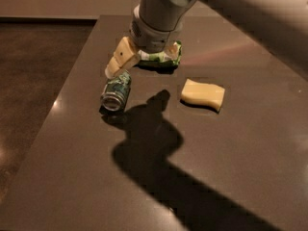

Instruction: Place green can upright

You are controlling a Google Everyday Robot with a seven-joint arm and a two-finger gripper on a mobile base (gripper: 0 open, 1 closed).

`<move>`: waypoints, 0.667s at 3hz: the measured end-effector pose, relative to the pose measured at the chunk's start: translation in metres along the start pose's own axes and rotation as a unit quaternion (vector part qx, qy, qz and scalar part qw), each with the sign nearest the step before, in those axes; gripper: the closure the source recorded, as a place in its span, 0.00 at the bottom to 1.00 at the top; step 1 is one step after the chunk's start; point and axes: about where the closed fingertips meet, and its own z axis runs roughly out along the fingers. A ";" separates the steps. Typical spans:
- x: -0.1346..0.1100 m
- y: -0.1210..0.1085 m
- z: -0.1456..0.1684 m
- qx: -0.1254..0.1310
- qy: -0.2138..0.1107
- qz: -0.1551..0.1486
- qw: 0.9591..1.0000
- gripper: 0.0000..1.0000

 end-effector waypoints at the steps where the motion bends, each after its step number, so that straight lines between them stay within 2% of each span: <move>1: -0.015 0.018 0.017 0.002 0.007 0.053 0.999 0.00; 2: -0.024 0.031 0.037 0.008 0.026 0.101 0.994 0.00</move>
Offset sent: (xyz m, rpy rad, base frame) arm 0.0256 0.0735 -0.0430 0.0262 0.1682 -0.3161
